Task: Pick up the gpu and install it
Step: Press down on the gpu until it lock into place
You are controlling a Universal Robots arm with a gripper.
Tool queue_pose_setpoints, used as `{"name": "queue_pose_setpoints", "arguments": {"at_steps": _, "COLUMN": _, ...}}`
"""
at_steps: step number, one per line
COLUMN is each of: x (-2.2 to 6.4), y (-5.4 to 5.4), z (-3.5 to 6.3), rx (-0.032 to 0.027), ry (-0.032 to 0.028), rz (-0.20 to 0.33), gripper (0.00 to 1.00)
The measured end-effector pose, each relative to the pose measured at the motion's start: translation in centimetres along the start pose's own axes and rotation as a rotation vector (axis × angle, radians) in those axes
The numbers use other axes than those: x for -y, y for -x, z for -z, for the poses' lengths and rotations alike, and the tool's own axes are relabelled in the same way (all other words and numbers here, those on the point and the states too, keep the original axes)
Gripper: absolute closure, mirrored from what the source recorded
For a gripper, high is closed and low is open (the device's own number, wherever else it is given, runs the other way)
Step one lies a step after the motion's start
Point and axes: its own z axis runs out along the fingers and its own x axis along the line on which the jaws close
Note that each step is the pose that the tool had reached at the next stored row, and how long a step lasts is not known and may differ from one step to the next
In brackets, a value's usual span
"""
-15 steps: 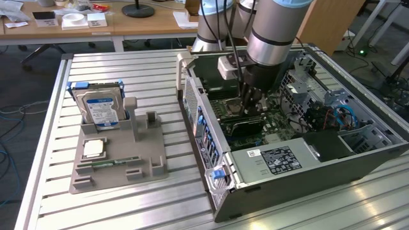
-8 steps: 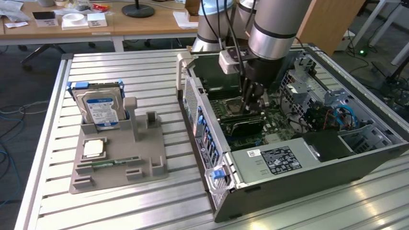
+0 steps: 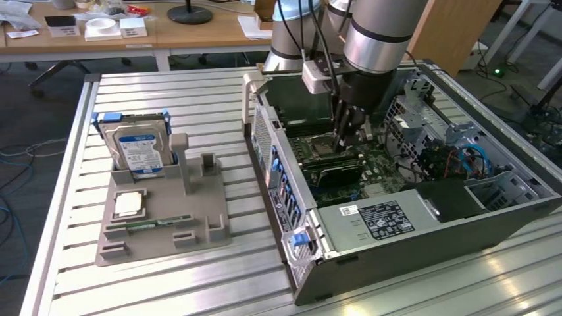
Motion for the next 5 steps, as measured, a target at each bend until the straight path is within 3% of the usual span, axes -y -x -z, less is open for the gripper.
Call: {"name": "queue_pose_setpoints", "arguments": {"at_steps": 5, "x": 0.00, "y": 0.00, "z": 0.01, "rx": -0.0001, "ry": 0.0000, "rz": 0.000, "gripper": 0.89}}
